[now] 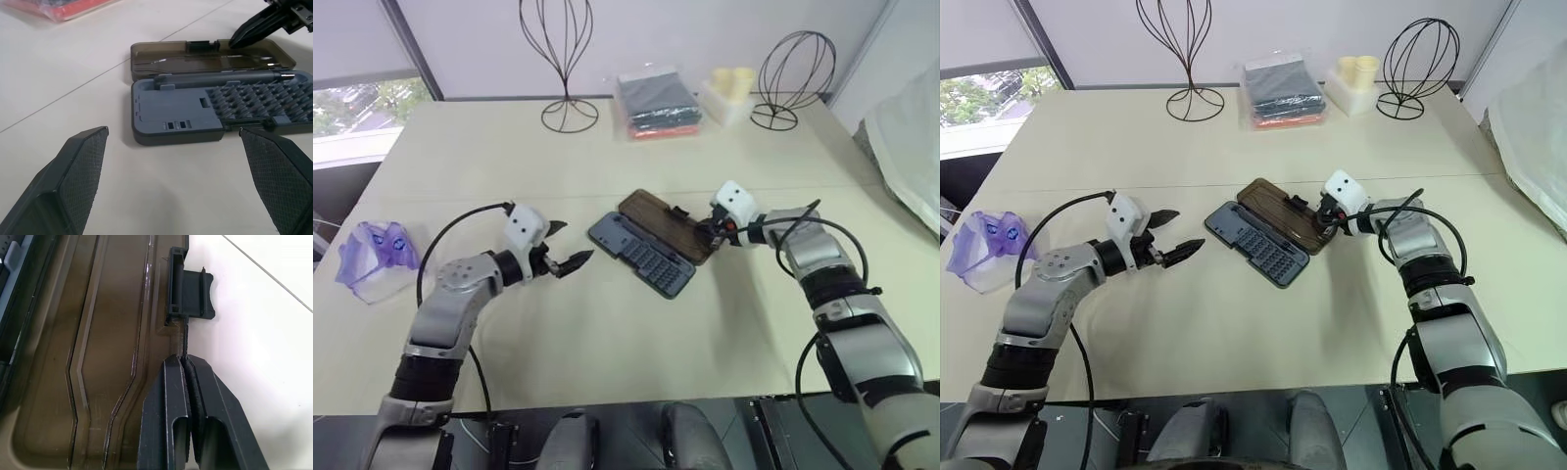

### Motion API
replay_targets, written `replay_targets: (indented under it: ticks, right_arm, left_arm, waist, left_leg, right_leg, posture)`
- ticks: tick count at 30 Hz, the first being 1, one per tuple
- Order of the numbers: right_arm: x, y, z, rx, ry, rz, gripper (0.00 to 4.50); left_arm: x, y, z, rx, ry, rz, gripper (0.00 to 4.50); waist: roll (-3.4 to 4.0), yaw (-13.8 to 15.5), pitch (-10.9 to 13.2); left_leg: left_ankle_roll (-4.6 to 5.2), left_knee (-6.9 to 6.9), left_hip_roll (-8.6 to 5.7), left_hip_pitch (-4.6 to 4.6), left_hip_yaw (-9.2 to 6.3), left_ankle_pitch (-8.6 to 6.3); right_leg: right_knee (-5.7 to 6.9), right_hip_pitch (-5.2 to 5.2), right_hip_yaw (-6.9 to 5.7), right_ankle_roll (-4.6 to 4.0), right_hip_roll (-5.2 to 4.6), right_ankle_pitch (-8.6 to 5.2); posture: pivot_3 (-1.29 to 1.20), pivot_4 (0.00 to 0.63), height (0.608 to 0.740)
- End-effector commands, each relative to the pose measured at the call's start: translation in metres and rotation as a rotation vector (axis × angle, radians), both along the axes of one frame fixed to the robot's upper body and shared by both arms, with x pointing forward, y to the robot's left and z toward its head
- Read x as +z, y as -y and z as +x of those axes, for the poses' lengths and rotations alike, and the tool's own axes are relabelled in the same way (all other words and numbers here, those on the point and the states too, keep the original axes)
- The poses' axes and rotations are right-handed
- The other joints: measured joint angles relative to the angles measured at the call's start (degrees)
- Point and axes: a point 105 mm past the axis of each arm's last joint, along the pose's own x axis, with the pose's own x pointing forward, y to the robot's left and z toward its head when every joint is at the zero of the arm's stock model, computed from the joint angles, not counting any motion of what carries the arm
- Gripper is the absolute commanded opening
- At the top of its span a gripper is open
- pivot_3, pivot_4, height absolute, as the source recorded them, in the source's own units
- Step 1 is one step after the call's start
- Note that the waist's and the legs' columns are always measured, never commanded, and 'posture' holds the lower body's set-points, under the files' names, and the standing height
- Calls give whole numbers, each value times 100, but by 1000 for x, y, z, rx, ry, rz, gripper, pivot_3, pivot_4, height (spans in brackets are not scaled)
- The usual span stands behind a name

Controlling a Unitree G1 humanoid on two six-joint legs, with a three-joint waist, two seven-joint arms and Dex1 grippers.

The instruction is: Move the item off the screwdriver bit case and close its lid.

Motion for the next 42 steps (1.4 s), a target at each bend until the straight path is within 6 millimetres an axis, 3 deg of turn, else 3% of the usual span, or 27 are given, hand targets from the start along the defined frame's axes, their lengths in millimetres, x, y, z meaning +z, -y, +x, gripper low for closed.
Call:
replay_targets:
  ticks: [1,6,12,23,37,40,42]
  right_arm:
    - [-9,-12,-4,84,-10,-48,55]
    - [12,-47,-24,422,173,-114,55]
    - [19,-67,-53,679,268,-194,55]
    - [17,-78,-78,844,339,-255,55]
    - [14,-75,-75,805,317,-264,55]
    - [12,-69,-74,763,271,-244,924]
    - [12,-66,-75,748,256,-252,1872]
  left_arm:
    - [21,-7,1,17,83,3,4500]
    - [28,-11,1,8,70,-9,4500]
    - [29,-12,1,-13,55,-3,4500]
    - [30,-8,1,-36,50,-6,4500]
    - [26,-4,-2,-55,55,19,4500]
    - [24,-3,-5,-65,53,28,4500]
    - [23,-1,-7,-82,51,35,4500]
  waist:
    - [0,-8,0]
    - [1,-84,1]
    - [3,-113,3]
    - [3,-98,3]
    - [3,-88,3]
    - [3,-77,3]
    - [3,-72,3]
  left_leg:
    - [0,0,0,0,0,0]
    - [0,-9,1,-2,-1,0]
    - [-1,-15,0,-8,-4,0]
    - [-1,-9,-1,-9,-3,0]
    - [-1,-8,-1,-9,-3,0]
    - [-1,-8,-1,-9,-3,0]
    - [-1,-8,-2,-10,-2,0]
  right_leg:
    - [0,0,0,0,0,0]
    - [0,-8,-1,0,0,0]
    - [-1,-15,-3,1,-2,0]
    - [-1,-14,-3,1,-4,0]
    - [-1,-14,-2,1,-4,0]
    - [-1,-14,-3,1,-4,0]
    - [-1,-14,-2,1,-4,0]
  posture:
    - [0,150,740]
    - [0,150,740]
    - [0,150,740]
    - [0,150,740]
    - [0,150,740]
    - [0,150,740]
    - [0,150,740]
